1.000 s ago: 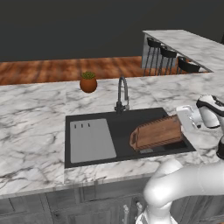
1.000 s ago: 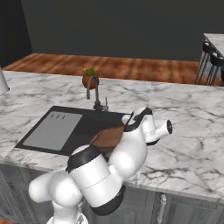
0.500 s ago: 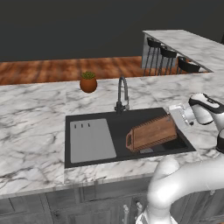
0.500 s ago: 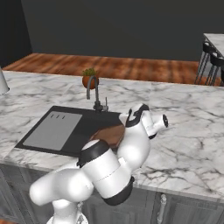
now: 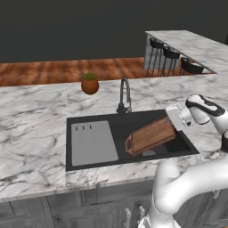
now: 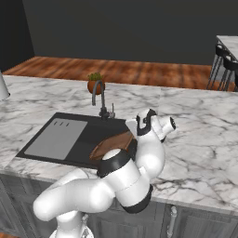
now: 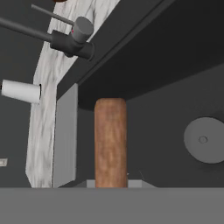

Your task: Move the cutting board and knife to the sink. Then move spray from the cabinet to the counter.

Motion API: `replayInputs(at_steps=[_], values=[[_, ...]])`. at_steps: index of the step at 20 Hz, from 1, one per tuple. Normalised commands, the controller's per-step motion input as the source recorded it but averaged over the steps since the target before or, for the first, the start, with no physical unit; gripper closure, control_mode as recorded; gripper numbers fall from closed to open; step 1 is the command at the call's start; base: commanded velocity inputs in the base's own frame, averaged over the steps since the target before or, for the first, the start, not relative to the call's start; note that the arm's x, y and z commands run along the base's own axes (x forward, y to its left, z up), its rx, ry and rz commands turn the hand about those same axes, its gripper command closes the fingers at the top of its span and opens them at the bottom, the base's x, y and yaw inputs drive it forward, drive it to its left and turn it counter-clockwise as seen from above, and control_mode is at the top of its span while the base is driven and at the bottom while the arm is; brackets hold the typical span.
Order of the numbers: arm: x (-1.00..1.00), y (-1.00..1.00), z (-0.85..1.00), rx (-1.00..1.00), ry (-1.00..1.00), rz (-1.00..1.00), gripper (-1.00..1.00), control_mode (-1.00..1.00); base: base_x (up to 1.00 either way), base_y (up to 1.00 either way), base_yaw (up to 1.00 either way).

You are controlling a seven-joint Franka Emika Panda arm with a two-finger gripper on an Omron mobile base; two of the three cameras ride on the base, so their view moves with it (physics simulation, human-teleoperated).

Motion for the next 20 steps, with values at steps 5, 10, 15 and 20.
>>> replayInputs(at_steps=[5, 10, 15, 20], values=[[0.28, 0.02, -0.15, 0.0, 0.04, 0.04, 1.0, -1.0, 0.0, 0.0, 0.0], [0.31, 0.0, -0.2, 0.0, 0.01, 0.04, 1.0, -1.0, 0.0, 0.0, 0.0], [0.38, 0.0, -0.18, 0.0, 0.0, 0.01, 1.0, -1.0, 0.0, 0.0, 0.0], [0.42, 0.0, -0.12, 0.0, 0.0, 0.0, 1.0, -1.0, 0.0, 0.0, 0.0]])
